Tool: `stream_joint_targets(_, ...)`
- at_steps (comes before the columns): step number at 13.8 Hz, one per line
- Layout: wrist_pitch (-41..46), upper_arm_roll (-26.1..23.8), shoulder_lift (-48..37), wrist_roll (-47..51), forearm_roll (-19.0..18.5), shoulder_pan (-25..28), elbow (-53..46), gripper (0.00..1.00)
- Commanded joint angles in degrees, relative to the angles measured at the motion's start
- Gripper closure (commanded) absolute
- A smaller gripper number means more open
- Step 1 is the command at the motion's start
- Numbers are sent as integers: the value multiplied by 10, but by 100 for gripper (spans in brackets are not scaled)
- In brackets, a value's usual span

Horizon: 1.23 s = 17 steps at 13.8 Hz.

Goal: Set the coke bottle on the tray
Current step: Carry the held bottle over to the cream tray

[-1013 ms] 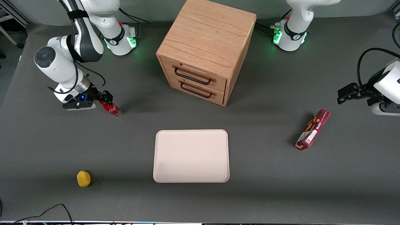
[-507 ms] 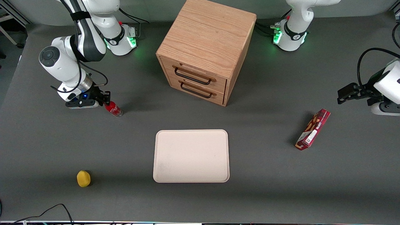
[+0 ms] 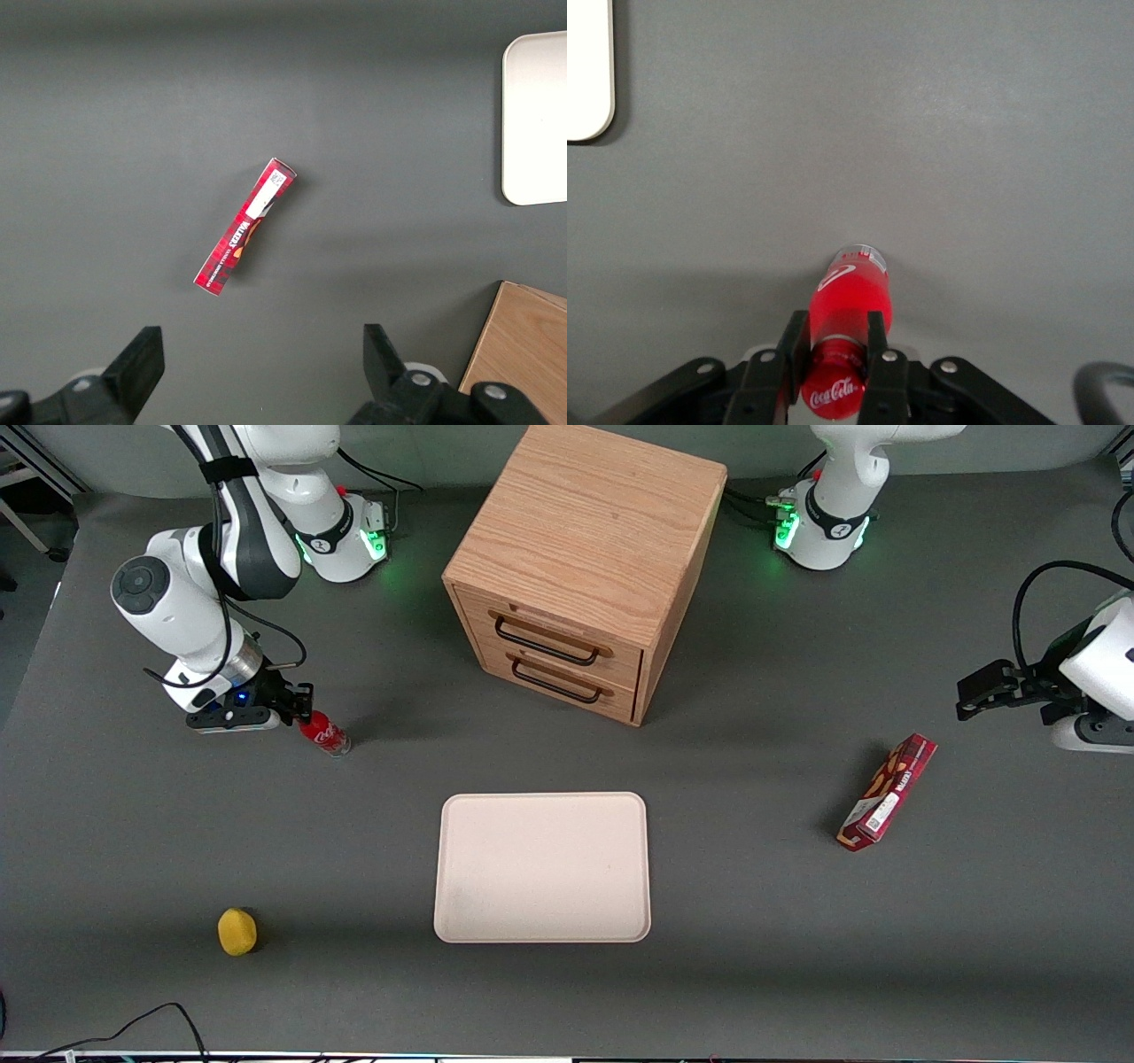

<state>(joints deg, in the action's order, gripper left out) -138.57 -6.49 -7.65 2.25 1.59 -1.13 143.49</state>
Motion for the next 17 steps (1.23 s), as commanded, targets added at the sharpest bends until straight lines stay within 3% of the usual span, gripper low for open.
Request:
stream_joint_targets(1, 105, -25, 9, 10, 12, 3, -105, 100)
stream_joint_targets(4, 233, -54, 116, 63, 12, 3, -307, 100)
stream_joint_targets(7, 244, -74, 238, 124, 10, 19, -481, 100)
stream_joint_targets(11, 276, -66, 390, 191, -11, 98, -693, 100)
stream_joint_targets(14, 284, -58, 470, 245, -64, 146, -791, 100)
stream_joint_targets(17, 277, -6, 519, 251, -68, 185, -848, 100)
